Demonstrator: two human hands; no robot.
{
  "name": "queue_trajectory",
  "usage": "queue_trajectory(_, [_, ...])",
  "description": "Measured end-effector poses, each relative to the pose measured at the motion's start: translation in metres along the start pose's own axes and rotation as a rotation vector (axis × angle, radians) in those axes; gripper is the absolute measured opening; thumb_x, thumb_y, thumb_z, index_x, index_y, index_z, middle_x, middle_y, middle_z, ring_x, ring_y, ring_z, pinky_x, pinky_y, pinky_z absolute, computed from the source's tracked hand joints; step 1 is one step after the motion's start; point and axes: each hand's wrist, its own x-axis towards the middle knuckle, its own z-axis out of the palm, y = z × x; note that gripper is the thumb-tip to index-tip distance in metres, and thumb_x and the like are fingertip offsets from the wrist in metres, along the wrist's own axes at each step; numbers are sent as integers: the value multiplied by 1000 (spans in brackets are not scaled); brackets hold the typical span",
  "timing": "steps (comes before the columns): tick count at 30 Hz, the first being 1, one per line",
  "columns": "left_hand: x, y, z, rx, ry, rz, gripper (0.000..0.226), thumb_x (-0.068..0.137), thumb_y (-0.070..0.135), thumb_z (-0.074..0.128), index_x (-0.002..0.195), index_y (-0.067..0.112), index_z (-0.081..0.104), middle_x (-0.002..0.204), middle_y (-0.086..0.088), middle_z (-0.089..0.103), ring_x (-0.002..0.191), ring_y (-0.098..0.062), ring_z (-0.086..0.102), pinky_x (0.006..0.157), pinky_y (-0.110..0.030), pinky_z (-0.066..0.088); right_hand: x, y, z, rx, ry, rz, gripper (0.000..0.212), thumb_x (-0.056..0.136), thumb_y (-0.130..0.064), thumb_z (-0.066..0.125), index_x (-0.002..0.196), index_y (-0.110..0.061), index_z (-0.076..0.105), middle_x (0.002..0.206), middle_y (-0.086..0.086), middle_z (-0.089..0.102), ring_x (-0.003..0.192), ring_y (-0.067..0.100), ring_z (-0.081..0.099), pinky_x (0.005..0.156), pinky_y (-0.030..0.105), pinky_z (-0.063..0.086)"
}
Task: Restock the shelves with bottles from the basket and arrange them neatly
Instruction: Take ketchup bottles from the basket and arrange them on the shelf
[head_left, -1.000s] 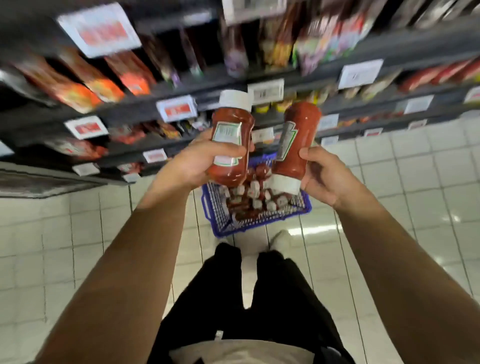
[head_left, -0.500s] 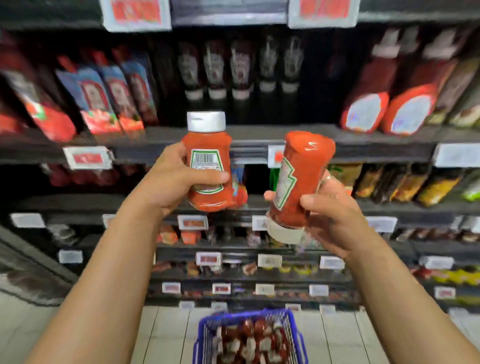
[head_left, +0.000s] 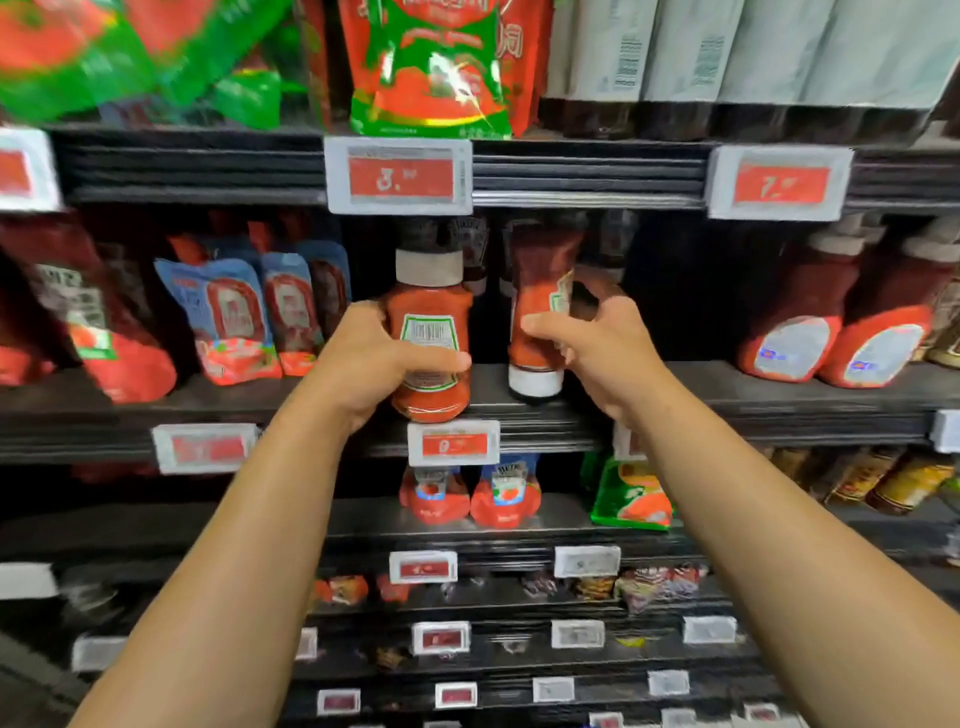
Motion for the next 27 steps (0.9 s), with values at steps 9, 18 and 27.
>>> queue_trajectory(9, [21, -8, 3, -39, 40, -48, 69, 32, 32, 101, 96, 16, 79, 96, -5, 79, 91, -23, 77, 85, -41, 60, 48, 22, 31, -6, 0, 6, 94, 48, -24, 89, 135, -18, 53, 123, 9, 72, 113, 30, 69, 98, 54, 55])
queue_trajectory(18, [-5, 7, 51, 114, -35, 66, 54, 47, 38, 97, 97, 35, 77, 97, 4, 79, 92, -14, 76, 82, -35, 59, 31, 19, -6, -331, -80, 17, 43, 82, -16, 80, 121, -26, 63, 116, 1, 73, 104, 15, 70, 89, 31, 59])
queue_trajectory(27, [3, 16, 130, 146, -49, 72, 58, 54, 32, 98, 105, 26, 74, 95, 7, 78, 89, -9, 75, 78, -28, 61, -17, 11, -80, -27, -313, 23, 53, 77, -3, 56, 127, -18, 53, 114, 6, 74, 111, 28, 68, 93, 46, 54])
